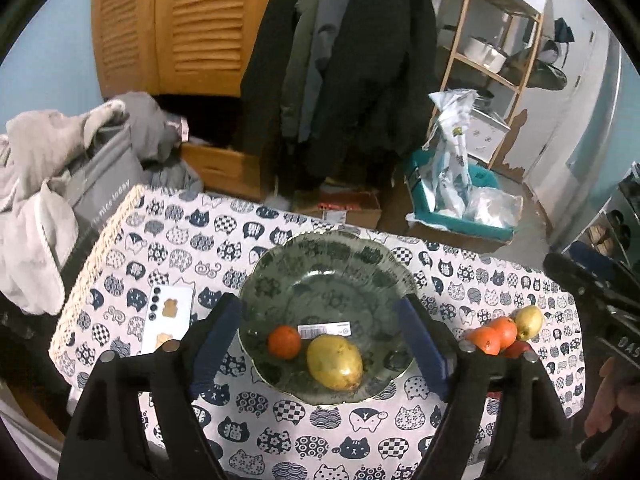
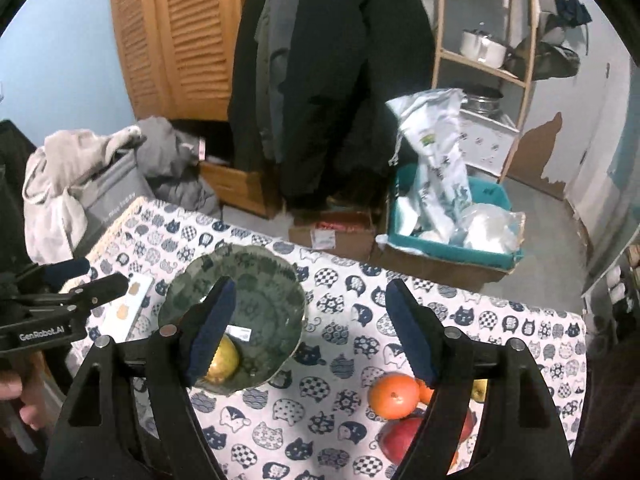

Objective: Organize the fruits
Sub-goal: 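Lift both tools away from the bowl back toward the fruit cluster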

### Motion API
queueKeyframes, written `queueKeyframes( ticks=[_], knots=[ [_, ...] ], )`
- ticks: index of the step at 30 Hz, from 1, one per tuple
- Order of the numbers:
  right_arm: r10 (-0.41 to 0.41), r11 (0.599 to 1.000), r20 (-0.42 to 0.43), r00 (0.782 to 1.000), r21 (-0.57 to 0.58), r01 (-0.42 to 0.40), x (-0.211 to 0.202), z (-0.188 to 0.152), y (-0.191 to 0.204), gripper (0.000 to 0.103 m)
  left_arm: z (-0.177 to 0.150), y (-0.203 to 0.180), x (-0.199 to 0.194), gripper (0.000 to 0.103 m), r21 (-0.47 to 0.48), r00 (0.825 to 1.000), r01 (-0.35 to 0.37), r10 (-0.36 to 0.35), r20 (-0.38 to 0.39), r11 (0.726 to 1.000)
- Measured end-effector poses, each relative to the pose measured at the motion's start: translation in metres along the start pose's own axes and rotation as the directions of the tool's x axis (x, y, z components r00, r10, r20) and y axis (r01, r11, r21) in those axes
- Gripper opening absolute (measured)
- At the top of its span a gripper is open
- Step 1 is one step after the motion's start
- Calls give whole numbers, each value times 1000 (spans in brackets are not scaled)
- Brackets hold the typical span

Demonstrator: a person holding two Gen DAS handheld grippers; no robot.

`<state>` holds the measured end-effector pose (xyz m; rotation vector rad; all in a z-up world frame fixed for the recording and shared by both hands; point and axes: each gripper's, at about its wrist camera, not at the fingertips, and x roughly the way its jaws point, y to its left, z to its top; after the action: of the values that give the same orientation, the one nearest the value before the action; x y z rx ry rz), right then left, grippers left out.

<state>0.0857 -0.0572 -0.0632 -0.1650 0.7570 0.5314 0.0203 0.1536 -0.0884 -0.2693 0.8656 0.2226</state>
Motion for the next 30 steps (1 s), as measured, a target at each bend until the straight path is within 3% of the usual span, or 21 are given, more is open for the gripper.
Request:
queueKeyframes(
  ticks=[17, 30],
  knots=[
    [-74, 995, 93, 993, 68, 68, -64, -16, -64, 84, 4, -58, -34, 87, 103, 994, 44, -54, 92, 994],
    [-185, 976, 91, 979, 130, 172, -90, -46, -124, 85, 1, -117, -34, 87, 188, 991, 98, -113, 69, 977]
  ],
)
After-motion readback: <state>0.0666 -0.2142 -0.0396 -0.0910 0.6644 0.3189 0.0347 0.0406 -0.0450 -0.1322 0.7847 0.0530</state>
